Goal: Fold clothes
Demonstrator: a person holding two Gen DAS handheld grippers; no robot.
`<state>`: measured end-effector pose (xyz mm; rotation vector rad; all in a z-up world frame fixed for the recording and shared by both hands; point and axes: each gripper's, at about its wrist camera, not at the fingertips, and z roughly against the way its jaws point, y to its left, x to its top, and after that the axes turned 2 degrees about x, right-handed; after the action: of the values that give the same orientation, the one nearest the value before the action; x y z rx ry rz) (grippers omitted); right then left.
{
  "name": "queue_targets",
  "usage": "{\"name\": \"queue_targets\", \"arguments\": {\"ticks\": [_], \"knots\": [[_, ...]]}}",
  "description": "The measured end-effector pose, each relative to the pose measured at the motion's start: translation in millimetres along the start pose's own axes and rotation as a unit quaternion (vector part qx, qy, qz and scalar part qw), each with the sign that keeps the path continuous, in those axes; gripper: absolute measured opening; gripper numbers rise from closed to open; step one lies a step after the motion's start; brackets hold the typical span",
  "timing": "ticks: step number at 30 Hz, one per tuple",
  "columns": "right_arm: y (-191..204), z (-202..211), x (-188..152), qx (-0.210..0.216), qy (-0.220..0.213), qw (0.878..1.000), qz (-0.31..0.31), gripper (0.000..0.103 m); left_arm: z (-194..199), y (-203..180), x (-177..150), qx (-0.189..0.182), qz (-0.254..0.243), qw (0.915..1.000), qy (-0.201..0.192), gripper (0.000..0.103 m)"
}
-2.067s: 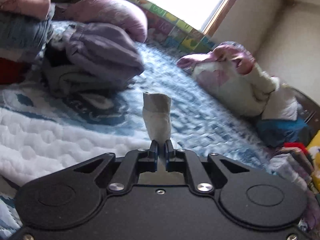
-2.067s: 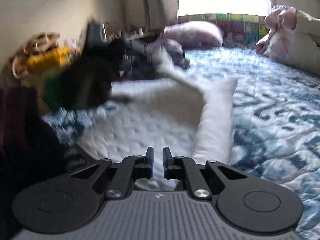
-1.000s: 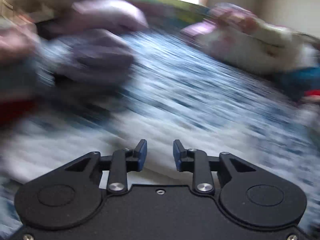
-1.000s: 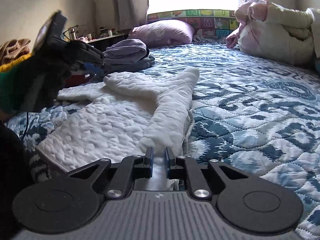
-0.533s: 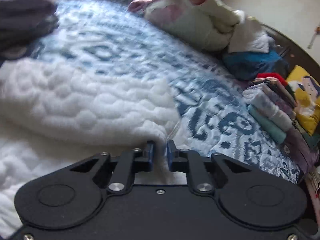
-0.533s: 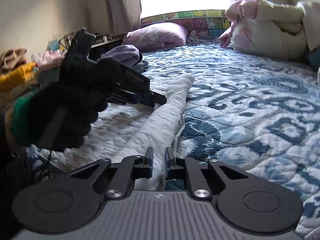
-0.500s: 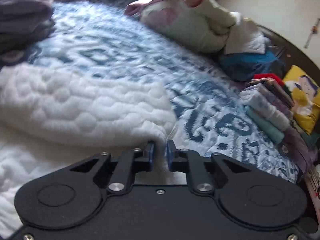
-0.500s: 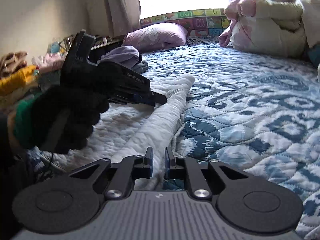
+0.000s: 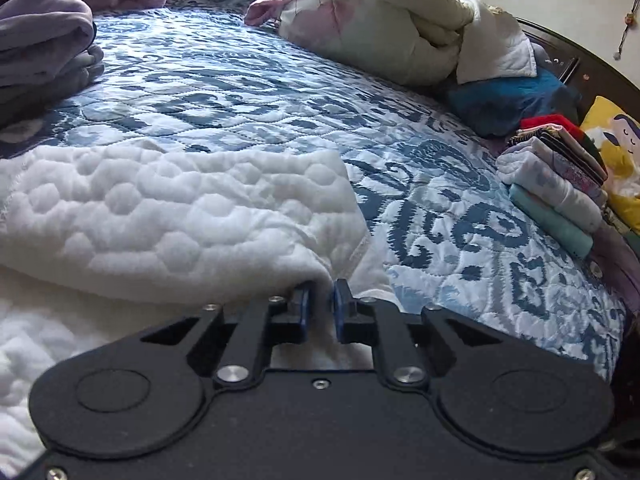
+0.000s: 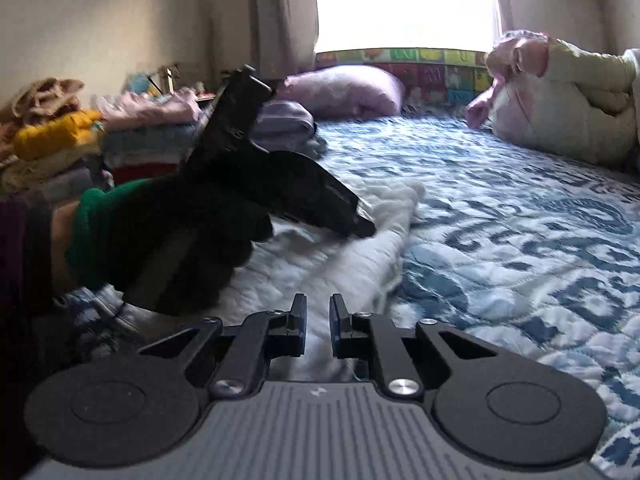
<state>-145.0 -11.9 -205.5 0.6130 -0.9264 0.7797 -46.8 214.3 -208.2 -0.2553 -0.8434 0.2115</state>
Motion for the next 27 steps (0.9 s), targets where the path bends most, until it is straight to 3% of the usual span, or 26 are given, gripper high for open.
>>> {"name": "queue_targets", "arguments": {"ticks": [4, 8, 13, 15, 19, 23, 27], "knots": [[2, -20, -6, -0.010, 0.039, 0.999, 0.000, 0.015, 23, -11, 5, 0.012, -0.036, 0.9992, 0.012, 0.015], [-4, -18, -4, 0.001, 0.040, 0.999, -0.024, 0.015, 45, -33, 17, 0.046, -0.098, 0.9933, -0.040, 0.015], [-1, -22, -6, 0.000, 0.042, 0.999, -0.020, 0.015, 4, -49, 36, 0.050, -0.123, 0.9903, -0.041, 0.015], [-2, -24, -5, 0.003, 0.041, 0.999, -0.023, 0.015, -24, -50, 43, 0.069, -0.118, 0.9902, -0.029, 0.015], [-4, -29, -6, 0.005, 0.043, 0.999, -0.026, 0.015, -70, -23, 47, 0.078, -0.035, 0.9958, 0.033, 0.017], [-4, -31, -6, 0.005, 0.044, 0.999, -0.026, 0.015, -50, -12, 57, 0.060, 0.013, 0.9980, 0.013, 0.017], [-5, -26, -3, 0.009, 0.041, 0.999, -0.031, 0.015, 2, 6, 51, 0.069, 0.042, 0.9962, -0.033, 0.027]]}}
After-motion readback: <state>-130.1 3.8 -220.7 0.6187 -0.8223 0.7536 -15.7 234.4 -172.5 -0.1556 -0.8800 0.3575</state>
